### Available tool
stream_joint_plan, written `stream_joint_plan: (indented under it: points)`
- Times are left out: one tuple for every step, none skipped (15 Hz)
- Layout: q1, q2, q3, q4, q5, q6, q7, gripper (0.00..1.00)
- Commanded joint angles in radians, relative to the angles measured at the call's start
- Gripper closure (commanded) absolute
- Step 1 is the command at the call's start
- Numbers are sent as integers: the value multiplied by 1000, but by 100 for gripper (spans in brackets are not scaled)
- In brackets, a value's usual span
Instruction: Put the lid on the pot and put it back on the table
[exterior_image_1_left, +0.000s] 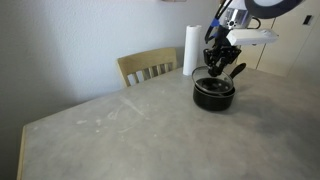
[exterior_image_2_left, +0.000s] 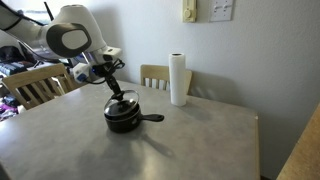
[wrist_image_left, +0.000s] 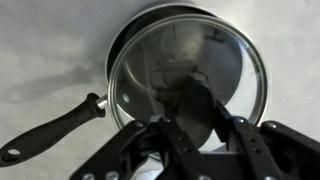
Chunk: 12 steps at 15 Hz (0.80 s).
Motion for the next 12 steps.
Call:
stream_joint_plan:
  points:
    - [-10, -29, 8, -18, 21, -40, -12, 85]
    - [-8, -32, 4, -21, 14, -43, -6, 85]
    - [-5, -34, -2, -25, 1, -38, 3, 85]
    - [-5, -36, -5, -29, -5, -27, 3, 85]
    - [-3, -36, -10, -33, -12, -19, 10, 85]
    - [-6, -36, -10, -34, -9, -16, 6, 85]
    - [-7, -34, -9, -35, -5, -15, 5, 85]
    - [-8, -31, -6, -34, 2, -16, 0, 85]
    - [-11, -28, -1, -34, 12, -19, -7, 85]
    - [-17, -23, 11, -35, 34, -23, -25, 85]
    - [-20, -19, 18, -36, 48, -26, -33, 85]
    - [-23, -15, 27, -36, 68, -39, -43, 85]
